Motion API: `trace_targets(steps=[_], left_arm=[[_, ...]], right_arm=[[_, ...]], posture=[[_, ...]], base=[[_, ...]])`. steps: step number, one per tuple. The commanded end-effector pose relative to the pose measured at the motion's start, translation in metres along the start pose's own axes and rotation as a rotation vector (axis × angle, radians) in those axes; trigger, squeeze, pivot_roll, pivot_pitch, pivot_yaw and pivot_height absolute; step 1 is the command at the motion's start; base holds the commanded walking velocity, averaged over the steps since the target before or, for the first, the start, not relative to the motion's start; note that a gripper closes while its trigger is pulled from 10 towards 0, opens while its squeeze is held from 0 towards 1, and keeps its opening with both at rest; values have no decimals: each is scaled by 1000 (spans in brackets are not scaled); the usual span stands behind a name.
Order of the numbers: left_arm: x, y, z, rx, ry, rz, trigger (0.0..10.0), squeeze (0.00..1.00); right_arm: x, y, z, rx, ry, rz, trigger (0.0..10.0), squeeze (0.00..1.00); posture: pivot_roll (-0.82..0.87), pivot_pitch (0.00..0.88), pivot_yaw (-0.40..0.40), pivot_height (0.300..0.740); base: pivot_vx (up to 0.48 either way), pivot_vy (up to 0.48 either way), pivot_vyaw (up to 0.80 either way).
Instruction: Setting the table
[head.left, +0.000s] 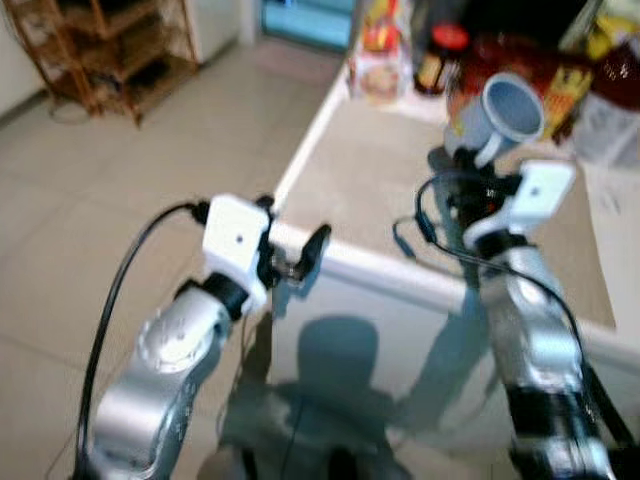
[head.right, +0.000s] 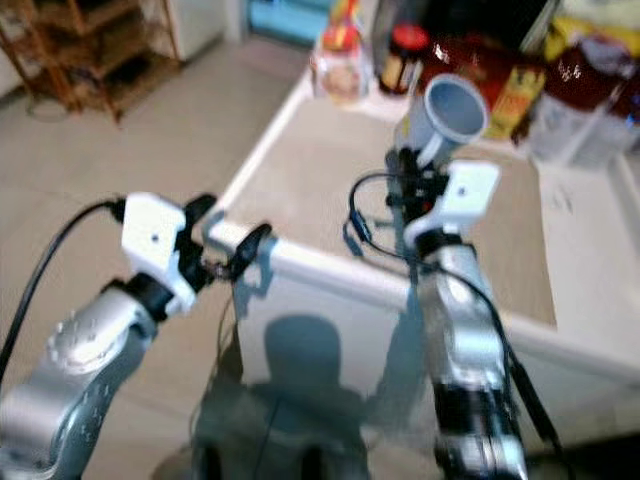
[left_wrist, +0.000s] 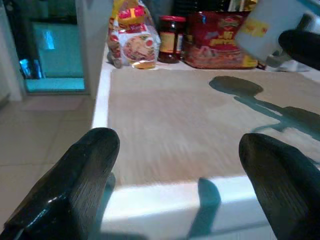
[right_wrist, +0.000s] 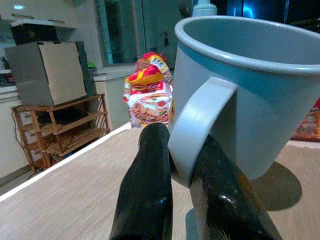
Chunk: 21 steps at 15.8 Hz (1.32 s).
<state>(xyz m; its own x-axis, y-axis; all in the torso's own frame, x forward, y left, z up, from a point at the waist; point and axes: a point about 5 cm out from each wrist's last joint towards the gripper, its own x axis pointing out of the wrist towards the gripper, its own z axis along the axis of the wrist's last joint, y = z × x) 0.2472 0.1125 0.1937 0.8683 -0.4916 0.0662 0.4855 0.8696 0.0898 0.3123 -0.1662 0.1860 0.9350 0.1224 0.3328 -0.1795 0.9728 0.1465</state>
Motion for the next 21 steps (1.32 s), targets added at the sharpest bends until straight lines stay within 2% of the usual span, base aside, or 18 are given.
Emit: trace_targets(steps=[1, 2, 4, 8, 10, 14, 16, 21], left_arm=[[0, -1, -4, -5, 16, -5, 10000, 0], [1, 0, -5, 20, 11, 15, 10000, 0], [2, 0, -7, 35, 15, 22, 10000, 0], [2, 3, -7, 69, 19, 36, 10000, 0], [3, 6, -7, 84, 24, 35, 10000, 0], [4, 9, -9, 95, 28, 45, 10000, 0], [4, 9, -11, 102, 33, 65, 10000, 0], [1, 8, -11, 112, 29, 80, 10000, 0]], right_arm=[[-5, 5, 6, 11, -5, 14, 10000, 0], [-20, 17, 9, 7, 17, 72, 10000, 0], [-28, 26, 11, -20, 27, 107, 10000, 0], [-36, 26, 12, -53, 40, 104, 10000, 0], [-48, 20, 11, -107, 87, 102, 10000, 0], [-47, 14, 9, -80, 112, 55, 10000, 0], [-40, 24, 4, -102, 151, 105, 10000, 0], [-39, 31, 0, -82, 164, 135, 10000, 0]], posture=[[23, 75, -93, 740], [20, 76, -91, 740], [20, 81, -93, 740], [26, 83, -78, 740], [27, 88, -60, 740], [23, 94, -56, 740], [22, 97, -61, 740], [26, 104, -62, 740]], base=[[-480, 0, 0], [0, 0, 0], [0, 0, 0], [0, -79, 0], [0, -480, 0], [0, -480, 0], [0, -480, 0], [0, -480, 0]])
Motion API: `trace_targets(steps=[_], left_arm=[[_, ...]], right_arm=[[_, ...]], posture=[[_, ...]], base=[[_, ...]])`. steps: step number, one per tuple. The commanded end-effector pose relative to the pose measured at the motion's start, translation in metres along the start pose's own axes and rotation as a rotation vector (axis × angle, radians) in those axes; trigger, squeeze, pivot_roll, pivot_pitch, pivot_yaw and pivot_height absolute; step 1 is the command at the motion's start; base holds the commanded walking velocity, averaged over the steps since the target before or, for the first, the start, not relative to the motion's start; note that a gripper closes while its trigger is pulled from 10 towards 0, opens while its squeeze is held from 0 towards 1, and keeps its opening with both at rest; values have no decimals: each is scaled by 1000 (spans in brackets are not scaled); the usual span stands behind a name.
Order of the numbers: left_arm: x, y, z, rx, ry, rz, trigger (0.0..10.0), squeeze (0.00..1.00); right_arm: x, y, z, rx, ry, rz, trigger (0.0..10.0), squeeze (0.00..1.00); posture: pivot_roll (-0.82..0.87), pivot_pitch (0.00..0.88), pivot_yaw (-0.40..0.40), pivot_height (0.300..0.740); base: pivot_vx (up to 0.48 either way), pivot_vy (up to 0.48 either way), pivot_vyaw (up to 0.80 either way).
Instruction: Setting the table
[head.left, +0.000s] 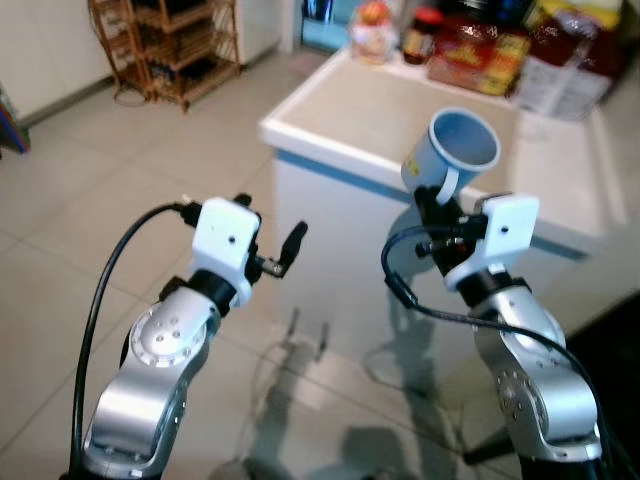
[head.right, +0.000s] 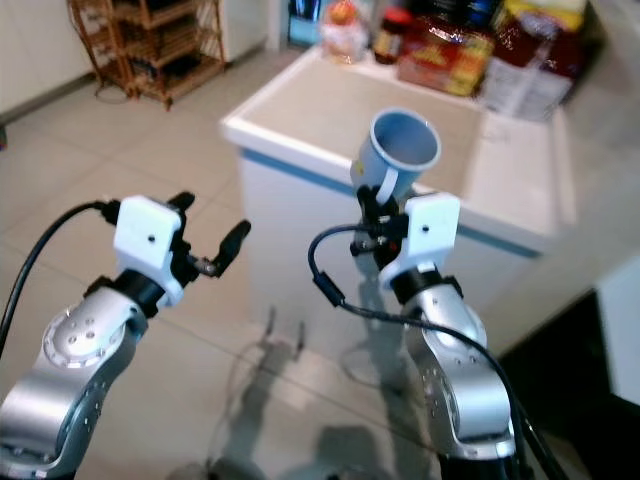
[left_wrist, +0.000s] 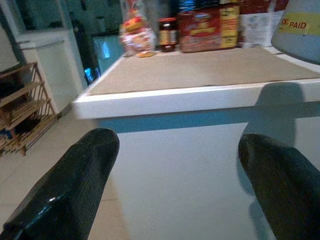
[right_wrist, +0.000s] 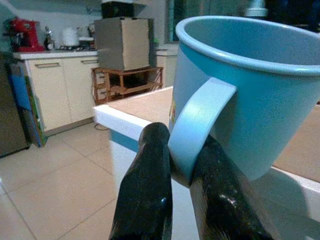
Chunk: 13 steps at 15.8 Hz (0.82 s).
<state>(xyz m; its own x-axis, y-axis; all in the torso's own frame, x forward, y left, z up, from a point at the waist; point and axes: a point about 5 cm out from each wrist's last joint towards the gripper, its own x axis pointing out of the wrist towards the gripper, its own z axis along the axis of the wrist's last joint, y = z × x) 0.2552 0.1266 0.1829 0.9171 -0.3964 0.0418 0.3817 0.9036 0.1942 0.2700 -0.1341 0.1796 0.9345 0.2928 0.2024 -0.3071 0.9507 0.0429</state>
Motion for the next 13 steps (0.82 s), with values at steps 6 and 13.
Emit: trace_targets(steps=[6, 13], left_arm=[[4, -4, 3, 12, -19, 0, 10000, 0], [6, -8, 3, 10, -22, -33, 10000, 0]], right_arm=[[3, -8, -1, 0, 14, -37, 10000, 0], [2, -1, -7, -11, 12, 83, 10000, 0]], posture=[[24, 101, -60, 740], [20, 94, -37, 740]], base=[[0, -480, 0], [0, -480, 0]])
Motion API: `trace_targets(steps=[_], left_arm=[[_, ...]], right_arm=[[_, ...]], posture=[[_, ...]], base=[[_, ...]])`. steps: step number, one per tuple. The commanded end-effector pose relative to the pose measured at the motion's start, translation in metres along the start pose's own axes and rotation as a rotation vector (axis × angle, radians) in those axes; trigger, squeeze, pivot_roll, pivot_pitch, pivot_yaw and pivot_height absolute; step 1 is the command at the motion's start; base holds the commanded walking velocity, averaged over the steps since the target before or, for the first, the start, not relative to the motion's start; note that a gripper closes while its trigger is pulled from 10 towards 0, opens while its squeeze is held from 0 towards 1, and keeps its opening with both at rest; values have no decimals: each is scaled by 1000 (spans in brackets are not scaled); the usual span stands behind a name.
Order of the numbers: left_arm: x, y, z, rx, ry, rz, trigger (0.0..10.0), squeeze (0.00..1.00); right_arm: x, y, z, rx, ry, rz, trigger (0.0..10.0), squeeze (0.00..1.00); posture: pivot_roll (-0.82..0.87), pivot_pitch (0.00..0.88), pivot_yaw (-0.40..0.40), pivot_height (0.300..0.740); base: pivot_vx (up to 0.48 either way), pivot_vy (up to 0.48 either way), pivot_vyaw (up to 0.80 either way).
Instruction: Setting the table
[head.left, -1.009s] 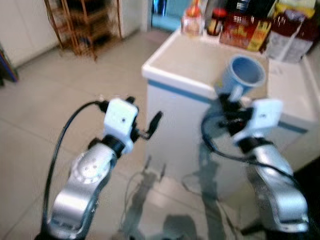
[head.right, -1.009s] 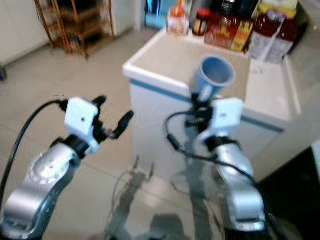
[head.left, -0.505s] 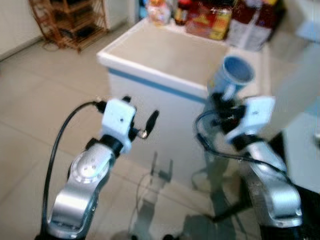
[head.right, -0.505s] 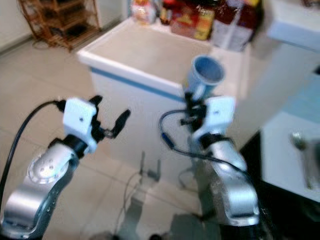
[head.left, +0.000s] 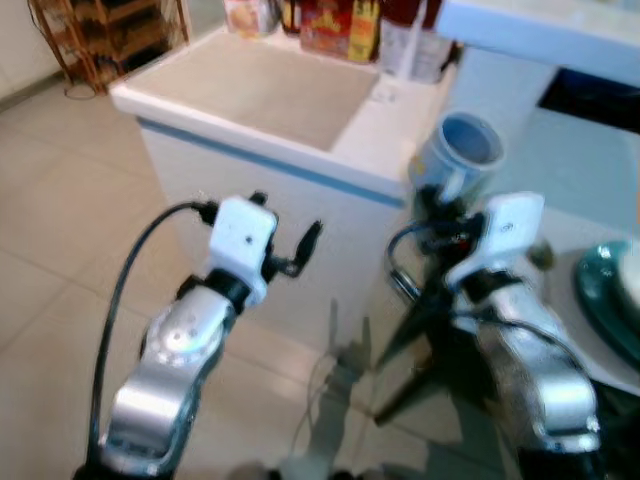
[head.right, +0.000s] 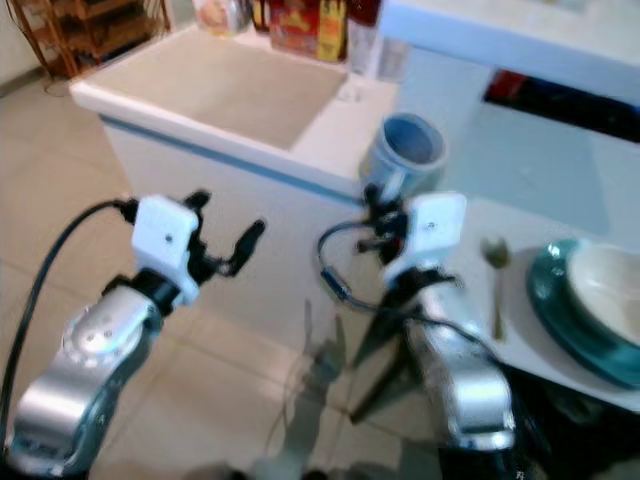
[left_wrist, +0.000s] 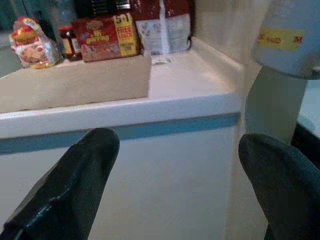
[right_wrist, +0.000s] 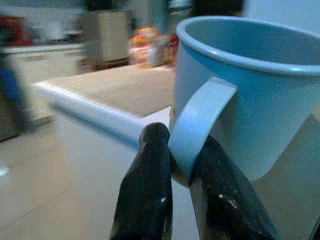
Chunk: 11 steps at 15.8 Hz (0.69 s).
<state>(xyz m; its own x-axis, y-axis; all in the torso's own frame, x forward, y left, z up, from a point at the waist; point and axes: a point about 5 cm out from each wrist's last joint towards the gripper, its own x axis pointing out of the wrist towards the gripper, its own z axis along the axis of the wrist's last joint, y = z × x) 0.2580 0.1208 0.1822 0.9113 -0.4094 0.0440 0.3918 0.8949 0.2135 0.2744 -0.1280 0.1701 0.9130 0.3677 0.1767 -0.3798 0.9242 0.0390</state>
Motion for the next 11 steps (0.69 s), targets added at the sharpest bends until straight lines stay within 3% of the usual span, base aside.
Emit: trace_targets(steps=[1, 4, 6, 8, 9, 11], left_arm=[[1, -3, 4, -8, -18, -18, 10000, 0], [-3, -1, 3, -15, -21, 1, 10000, 0], [-5, 1, 4, -17, -25, 9, 10000, 0], [-5, 3, 2, -5, -15, 17, 10000, 0], [-5, 4, 2, -5, -15, 17, 10000, 0], [-1, 8, 3, -30, -9, 41, 10000, 0]], right_arm=[[-3, -6, 4, -30, -13, 26, 10000, 0], [-3, -2, 11, -19, -48, 67, 10000, 0], [-12, 15, 14, -66, -38, 284, 10000, 0], [-18, 10, 14, -106, -12, 333, 10000, 0], [-17, 5, 16, -112, -15, 306, 10000, 0], [-14, -20, 23, -84, -17, 143, 10000, 0]], posture=[[19, 94, -43, 740], [13, 91, -60, 740], [20, 103, -69, 740], [22, 92, -55, 740], [21, 93, -49, 740], [16, 81, -33, 740]], base=[[0, -480, 0], [0, -480, 0], [0, -480, 0], [0, -480, 0], [0, -480, 0], [0, -182, 0]])
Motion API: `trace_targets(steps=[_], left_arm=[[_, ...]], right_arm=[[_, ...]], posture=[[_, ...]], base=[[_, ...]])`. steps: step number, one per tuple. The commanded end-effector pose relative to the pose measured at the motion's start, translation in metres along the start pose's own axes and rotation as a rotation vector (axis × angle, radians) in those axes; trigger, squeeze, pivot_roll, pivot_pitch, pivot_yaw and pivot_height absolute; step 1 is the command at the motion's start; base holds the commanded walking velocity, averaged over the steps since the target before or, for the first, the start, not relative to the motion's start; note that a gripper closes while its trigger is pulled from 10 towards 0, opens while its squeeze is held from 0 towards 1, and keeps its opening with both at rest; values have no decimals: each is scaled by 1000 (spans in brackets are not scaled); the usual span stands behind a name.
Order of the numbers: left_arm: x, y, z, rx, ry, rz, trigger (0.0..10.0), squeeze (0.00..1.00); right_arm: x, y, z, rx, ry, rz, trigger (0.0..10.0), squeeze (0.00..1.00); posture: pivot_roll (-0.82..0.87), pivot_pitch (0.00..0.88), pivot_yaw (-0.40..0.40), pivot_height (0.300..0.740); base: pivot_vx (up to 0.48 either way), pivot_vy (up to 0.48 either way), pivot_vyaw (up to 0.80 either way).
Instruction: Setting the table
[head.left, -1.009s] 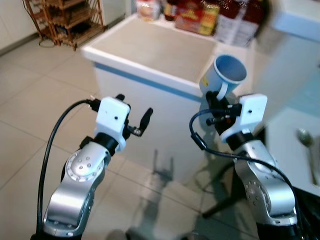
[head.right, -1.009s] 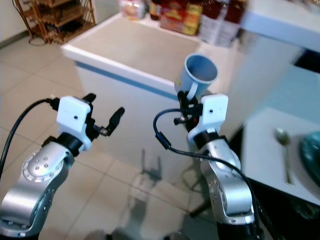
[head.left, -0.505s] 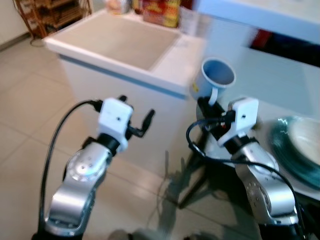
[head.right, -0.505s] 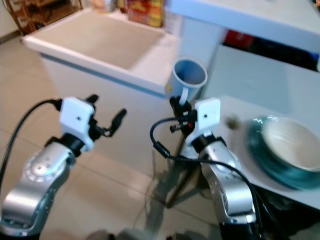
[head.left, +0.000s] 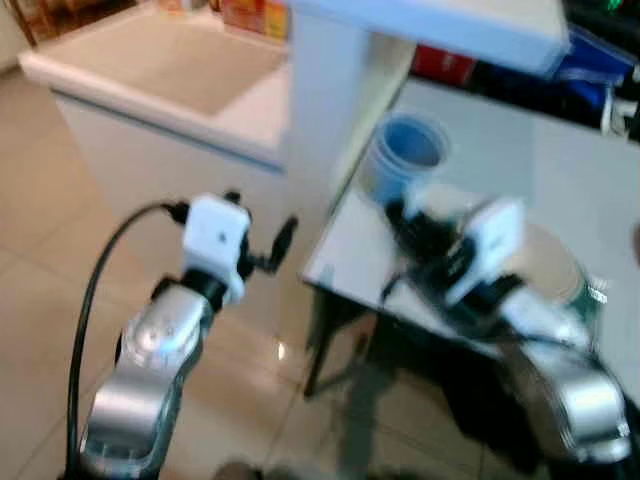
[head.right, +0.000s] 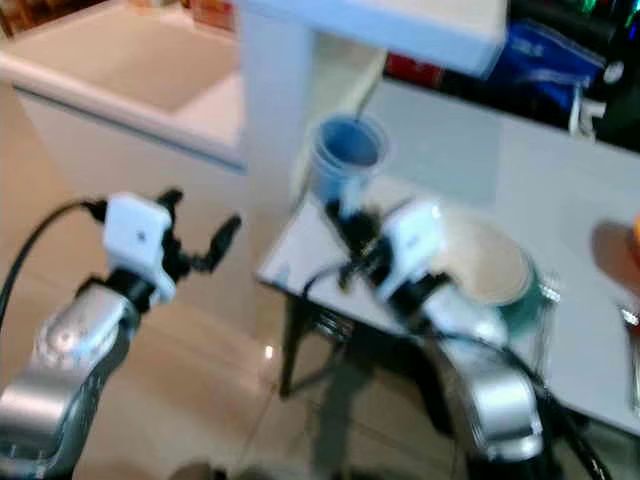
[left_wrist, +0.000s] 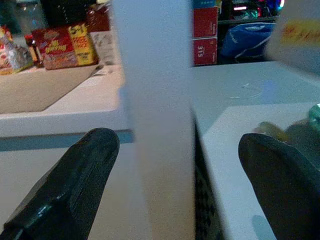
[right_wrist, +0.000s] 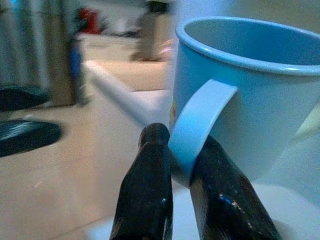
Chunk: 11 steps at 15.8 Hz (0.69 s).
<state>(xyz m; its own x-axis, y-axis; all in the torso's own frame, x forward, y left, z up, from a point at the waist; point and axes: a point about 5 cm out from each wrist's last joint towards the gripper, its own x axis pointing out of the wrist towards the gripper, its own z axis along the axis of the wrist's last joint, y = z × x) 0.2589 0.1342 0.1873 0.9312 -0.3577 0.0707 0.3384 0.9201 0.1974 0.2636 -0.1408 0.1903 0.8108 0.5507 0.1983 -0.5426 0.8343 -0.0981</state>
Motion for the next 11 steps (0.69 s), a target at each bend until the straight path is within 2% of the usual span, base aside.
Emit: trace_targets(steps=[1, 3, 5, 6, 8, 11], left_arm=[[6, -3, 3, 0, -7, -17, 10000, 0], [8, -4, 10, -24, -61, -35, 10000, 0], [7, -5, 15, -36, -78, -44, 10000, 0], [7, -5, 16, -40, -81, -46, 10000, 0], [7, -5, 17, -47, -87, -56, 10000, 0], [5, -4, 19, -43, -87, -61, 10000, 0]], right_arm=[[-10, -18, -2, 11, 51, -85, 10000, 0], [-15, -26, -1, 30, 72, -139, 10000, 0], [-15, -32, 1, 106, 53, -208, 10000, 0], [-14, -33, 3, 107, 53, -220, 10000, 0], [-9, -34, 4, 111, 57, -207, 10000, 0], [7, -35, 7, 126, 48, -157, 10000, 0]], posture=[[10, 73, -26, 740], [7, 69, -25, 740], [6, 65, -24, 740], [6, 64, -24, 740], [9, 65, -23, 740], [28, 73, -38, 740]], base=[[0, 0, 0], [0, 0, 0], [338, 0, -231], [398, 0, -712], [420, 0, -800], [433, 0, 0]])
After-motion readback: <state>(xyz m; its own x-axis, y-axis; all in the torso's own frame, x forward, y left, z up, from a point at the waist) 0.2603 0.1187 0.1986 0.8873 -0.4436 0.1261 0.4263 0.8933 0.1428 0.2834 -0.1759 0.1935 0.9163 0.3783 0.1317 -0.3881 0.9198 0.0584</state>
